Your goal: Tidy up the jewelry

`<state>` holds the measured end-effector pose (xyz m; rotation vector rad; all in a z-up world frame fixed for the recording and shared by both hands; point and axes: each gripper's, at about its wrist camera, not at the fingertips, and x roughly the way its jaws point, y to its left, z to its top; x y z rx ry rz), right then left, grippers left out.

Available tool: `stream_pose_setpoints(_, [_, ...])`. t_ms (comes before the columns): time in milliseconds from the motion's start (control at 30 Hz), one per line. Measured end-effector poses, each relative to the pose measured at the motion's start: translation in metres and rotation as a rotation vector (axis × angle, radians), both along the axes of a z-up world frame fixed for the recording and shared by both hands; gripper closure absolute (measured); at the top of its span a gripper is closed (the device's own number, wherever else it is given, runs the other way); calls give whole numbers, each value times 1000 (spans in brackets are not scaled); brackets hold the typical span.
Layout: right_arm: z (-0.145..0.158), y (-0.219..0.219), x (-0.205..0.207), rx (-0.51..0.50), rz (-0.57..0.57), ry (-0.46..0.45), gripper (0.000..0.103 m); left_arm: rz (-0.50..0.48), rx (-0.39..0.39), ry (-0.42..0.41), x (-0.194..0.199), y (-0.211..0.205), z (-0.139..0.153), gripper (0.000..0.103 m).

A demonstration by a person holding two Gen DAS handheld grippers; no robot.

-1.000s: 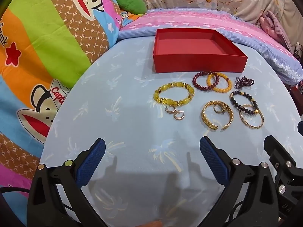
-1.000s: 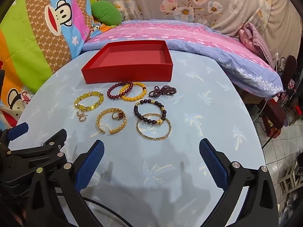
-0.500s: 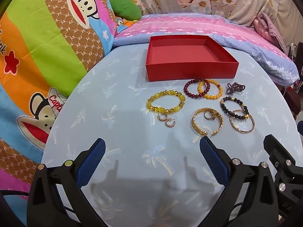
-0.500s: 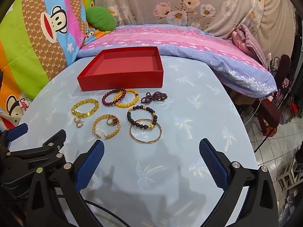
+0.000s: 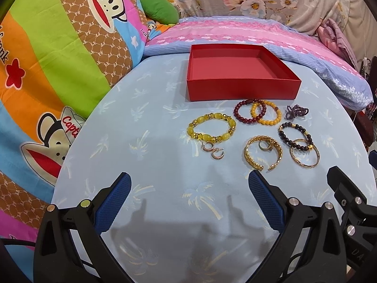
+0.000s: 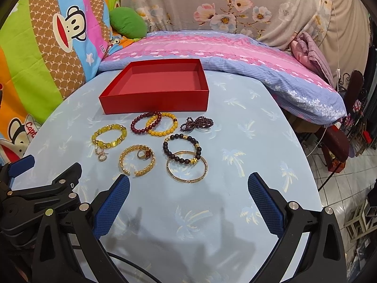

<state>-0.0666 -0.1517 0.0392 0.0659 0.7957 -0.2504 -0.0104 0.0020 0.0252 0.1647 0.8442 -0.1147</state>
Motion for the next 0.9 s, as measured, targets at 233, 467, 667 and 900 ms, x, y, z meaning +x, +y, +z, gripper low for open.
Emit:
stream_pose_setpoints(233, [0, 4, 8, -4, 1, 8, 6, 3, -7, 7, 5, 3, -2, 9])
stream_pose_setpoints(467, [-3, 4, 12, -7, 6, 16, 6, 1, -10, 19, 10, 2, -5, 11])
stream_pose_setpoints(667, [-4, 4, 13, -7, 6, 17, 6, 3, -9, 20, 11, 3, -5, 11])
stream_pose_setpoints(900, [-4, 4, 13, -8, 6, 17, 6, 2, -10, 20, 12, 3, -5, 11])
